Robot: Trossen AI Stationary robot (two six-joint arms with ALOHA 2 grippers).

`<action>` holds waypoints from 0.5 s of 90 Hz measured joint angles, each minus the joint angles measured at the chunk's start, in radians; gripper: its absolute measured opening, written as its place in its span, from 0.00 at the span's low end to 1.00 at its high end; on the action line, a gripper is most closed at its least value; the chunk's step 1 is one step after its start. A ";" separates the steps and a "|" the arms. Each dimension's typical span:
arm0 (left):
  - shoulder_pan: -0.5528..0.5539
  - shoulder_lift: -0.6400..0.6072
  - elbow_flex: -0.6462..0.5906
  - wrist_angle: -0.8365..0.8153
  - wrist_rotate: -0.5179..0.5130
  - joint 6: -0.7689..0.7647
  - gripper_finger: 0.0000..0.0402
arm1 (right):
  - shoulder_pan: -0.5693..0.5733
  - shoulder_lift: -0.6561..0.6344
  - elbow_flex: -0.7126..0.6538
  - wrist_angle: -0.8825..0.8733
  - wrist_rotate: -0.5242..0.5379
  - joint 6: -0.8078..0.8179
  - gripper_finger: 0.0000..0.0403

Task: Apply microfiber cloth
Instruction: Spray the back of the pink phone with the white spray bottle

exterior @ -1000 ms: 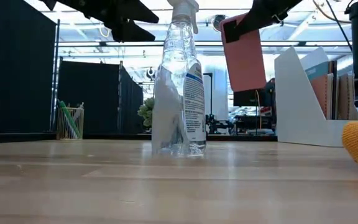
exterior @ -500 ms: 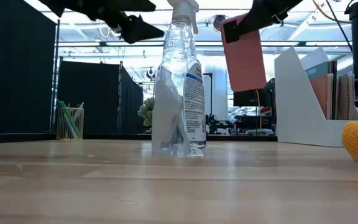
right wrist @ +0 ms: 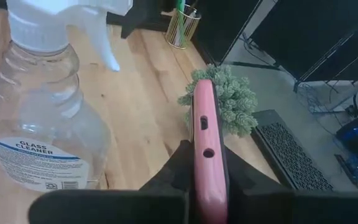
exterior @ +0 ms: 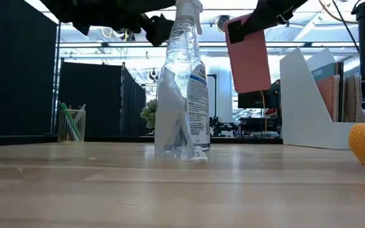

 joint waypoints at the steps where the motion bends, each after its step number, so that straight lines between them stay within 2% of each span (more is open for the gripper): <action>1: 0.002 0.003 0.000 0.005 0.002 0.000 1.00 | 0.000 0.000 0.000 0.000 0.000 0.001 0.02; 17: 0.008 0.043 0.000 0.079 0.052 0.002 1.00 | 0.000 0.000 0.000 0.000 0.000 0.002 0.02; 35: 0.006 0.117 0.003 0.183 0.054 0.023 1.00 | 0.000 0.000 0.000 0.000 0.000 0.002 0.02; 45: 0.006 0.159 0.038 0.188 0.054 0.033 1.00 | 0.000 0.000 0.000 0.009 0.000 0.002 0.02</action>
